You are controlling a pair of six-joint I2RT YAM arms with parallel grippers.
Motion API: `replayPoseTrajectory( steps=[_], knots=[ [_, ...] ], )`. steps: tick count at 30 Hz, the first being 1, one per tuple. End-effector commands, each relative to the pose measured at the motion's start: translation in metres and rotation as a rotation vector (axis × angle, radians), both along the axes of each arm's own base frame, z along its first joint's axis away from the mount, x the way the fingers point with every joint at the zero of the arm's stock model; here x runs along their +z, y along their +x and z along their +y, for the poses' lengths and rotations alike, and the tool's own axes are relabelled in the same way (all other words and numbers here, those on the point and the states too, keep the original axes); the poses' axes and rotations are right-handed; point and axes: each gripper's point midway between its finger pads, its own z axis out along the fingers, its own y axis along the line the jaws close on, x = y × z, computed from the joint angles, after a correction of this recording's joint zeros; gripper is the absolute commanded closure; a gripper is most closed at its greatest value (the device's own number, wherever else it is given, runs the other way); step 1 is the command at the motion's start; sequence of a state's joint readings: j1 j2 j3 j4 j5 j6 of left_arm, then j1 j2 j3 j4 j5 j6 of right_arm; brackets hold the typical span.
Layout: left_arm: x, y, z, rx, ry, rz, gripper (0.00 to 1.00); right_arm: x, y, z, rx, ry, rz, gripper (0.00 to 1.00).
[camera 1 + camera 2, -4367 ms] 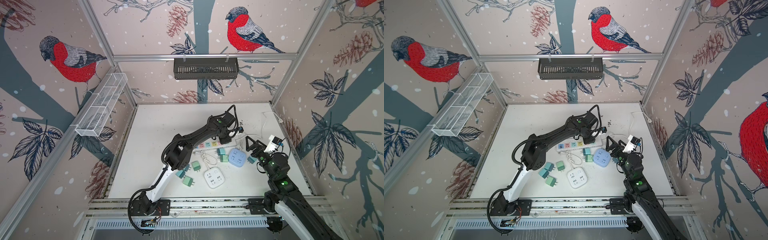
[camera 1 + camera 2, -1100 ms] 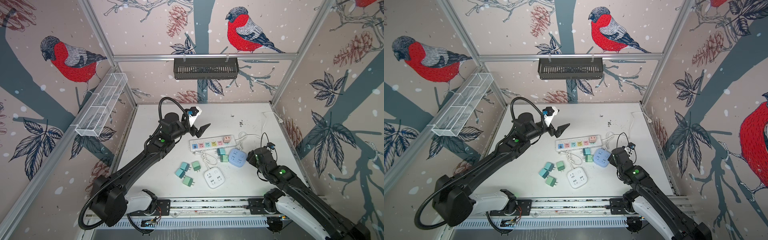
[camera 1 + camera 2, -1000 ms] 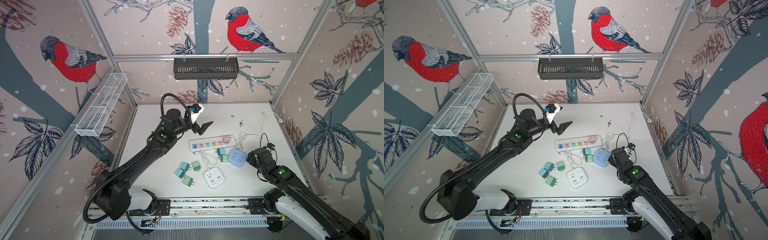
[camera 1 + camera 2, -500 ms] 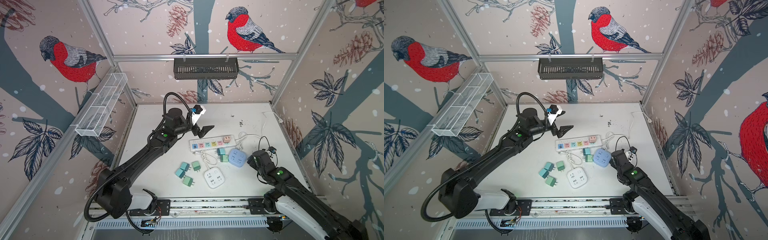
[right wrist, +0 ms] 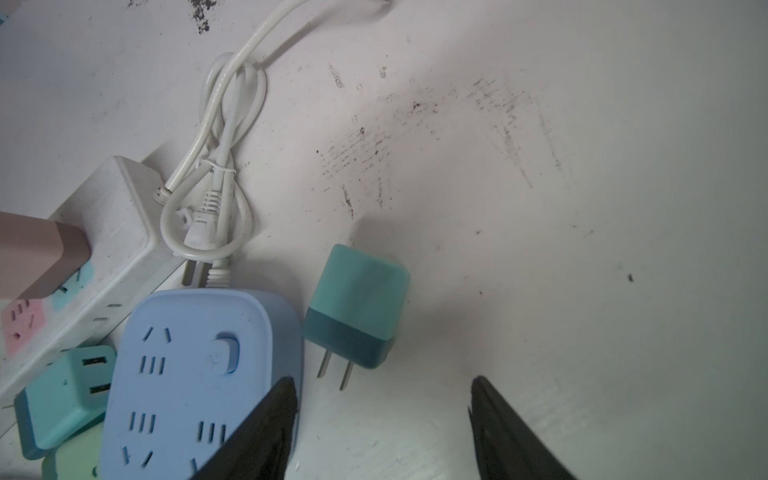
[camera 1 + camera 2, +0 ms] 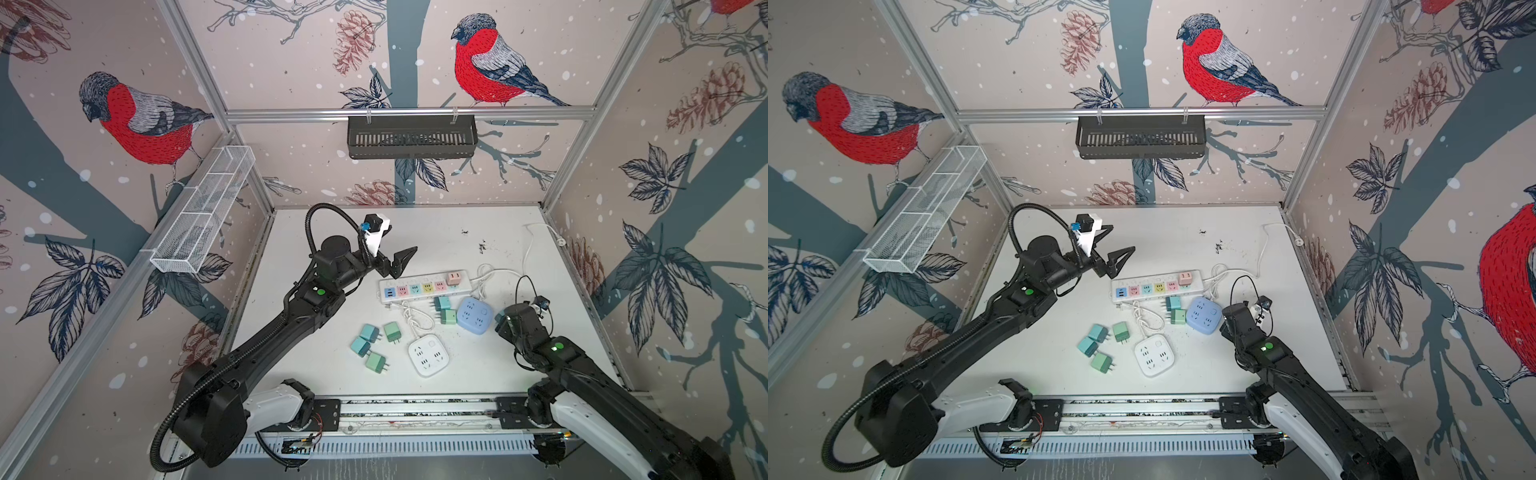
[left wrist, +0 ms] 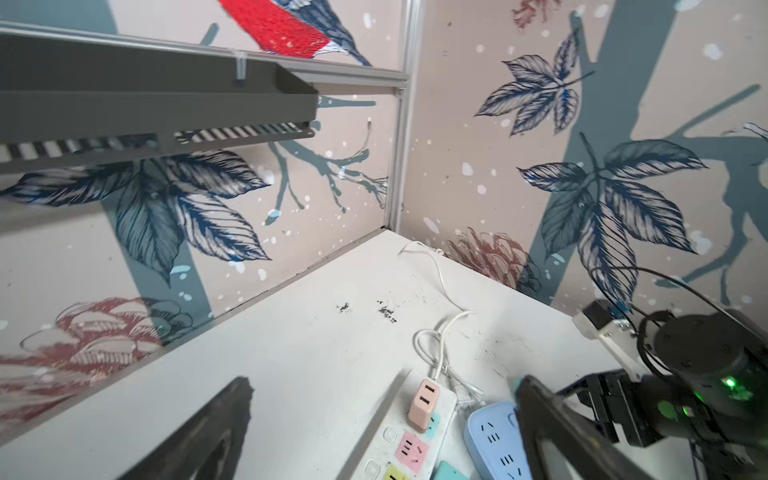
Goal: Insert the plug
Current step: 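Close the right gripper on the teal adapter while the left arm draws back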
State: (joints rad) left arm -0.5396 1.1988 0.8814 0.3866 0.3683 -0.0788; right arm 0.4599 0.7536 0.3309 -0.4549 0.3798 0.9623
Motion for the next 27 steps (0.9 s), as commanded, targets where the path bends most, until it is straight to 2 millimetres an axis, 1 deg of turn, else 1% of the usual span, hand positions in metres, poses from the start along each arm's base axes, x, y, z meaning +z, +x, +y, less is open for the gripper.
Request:
replayPoseTrajectory(
  steps=[1,5,9,12,14,20,22,23,25,27],
  knots=[
    [0.026,0.001,0.003,0.021,-0.065,-0.033,0.02,0.001,0.01,0.004,0.037,-0.007,-0.008,0.32],
    [0.026,-0.001,-0.001,-0.006,-0.028,-0.048,0.02,-0.006,0.019,0.001,0.038,0.009,0.006,0.32],
    [0.019,0.002,-0.006,-0.024,-0.02,-0.039,0.01,-0.002,0.03,-0.002,0.033,-0.002,0.007,0.31],
    [0.017,0.002,-0.012,-0.058,-0.009,-0.04,0.01,-0.002,0.035,-0.001,0.037,-0.011,0.016,0.29],
    [0.015,0.0,-0.014,-0.075,0.005,-0.044,0.02,-0.008,0.038,0.004,0.052,0.006,0.032,0.29],
    [0.022,-0.014,-0.01,-0.099,-0.005,-0.104,0.01,-0.022,0.044,0.012,0.078,0.009,0.114,0.29],
    [0.023,-0.016,-0.008,-0.092,-0.007,-0.115,0.01,-0.027,0.046,0.014,0.085,0.004,0.134,0.31],
    [0.024,-0.017,-0.007,-0.087,-0.008,-0.12,0.02,-0.03,0.046,0.014,0.089,0.001,0.141,0.35],
    [0.024,-0.017,-0.006,-0.081,-0.009,-0.121,0.02,-0.033,0.046,0.015,0.091,-0.001,0.152,0.41],
    [0.023,-0.018,-0.007,-0.089,-0.006,-0.127,0.02,-0.034,0.046,0.015,0.091,-0.005,0.16,0.43]
  ],
)
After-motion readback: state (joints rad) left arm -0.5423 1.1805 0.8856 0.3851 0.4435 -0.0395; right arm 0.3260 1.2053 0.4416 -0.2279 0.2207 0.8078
